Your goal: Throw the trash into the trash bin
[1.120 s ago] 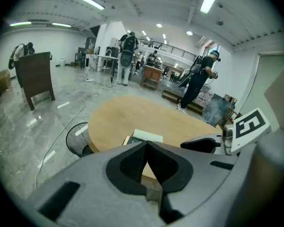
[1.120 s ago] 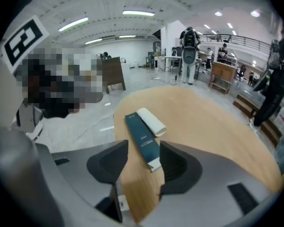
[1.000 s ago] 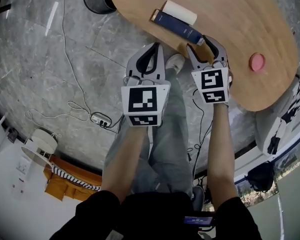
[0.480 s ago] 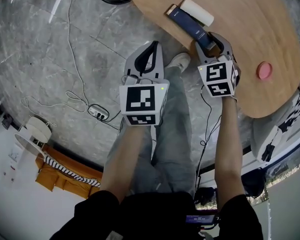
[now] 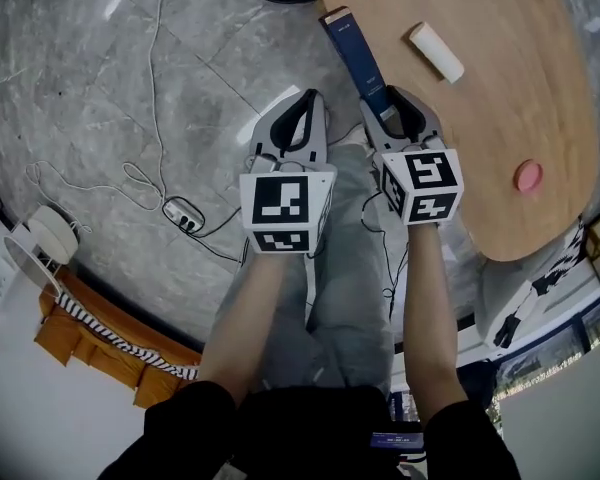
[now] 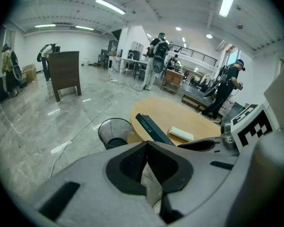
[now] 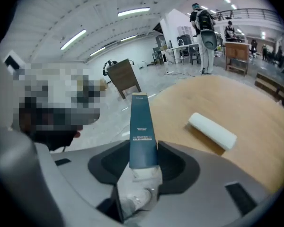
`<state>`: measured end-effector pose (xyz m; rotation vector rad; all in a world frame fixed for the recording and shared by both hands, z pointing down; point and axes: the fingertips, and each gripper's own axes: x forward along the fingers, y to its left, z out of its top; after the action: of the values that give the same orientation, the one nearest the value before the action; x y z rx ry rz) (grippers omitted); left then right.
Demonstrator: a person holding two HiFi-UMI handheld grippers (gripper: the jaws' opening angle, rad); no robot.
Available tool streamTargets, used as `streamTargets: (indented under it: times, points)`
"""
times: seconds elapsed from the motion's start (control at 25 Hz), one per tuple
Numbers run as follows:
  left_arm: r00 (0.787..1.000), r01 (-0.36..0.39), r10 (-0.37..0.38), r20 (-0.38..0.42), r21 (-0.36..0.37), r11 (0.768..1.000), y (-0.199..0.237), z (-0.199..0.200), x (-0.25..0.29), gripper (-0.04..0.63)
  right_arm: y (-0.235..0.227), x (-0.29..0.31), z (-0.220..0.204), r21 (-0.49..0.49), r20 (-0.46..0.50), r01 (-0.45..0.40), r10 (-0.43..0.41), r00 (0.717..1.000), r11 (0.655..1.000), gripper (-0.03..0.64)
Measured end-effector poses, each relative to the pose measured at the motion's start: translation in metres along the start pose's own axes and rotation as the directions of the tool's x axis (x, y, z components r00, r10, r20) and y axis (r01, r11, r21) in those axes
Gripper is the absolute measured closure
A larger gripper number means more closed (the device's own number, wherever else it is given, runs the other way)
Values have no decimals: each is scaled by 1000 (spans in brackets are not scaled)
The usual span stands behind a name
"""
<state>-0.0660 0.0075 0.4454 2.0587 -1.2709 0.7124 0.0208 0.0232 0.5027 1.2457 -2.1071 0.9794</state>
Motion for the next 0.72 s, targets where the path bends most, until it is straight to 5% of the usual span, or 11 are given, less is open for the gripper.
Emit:
streamTargets:
  times: [0.24, 0.56, 0.72]
  points:
    - [997, -79, 80, 21, -41, 996, 51, 1, -21, 589, 41, 60, 34, 276, 39, -90, 82, 996, 957, 439]
    - [985, -168, 171, 35, -88, 982, 108, -5, -48, 589, 32, 149, 82, 456, 99, -84, 44, 994, 886, 439]
    - [981, -187, 191, 30, -95, 978, 118, -9, -57, 589, 24, 162, 117, 512, 195, -144, 48, 980, 847, 382]
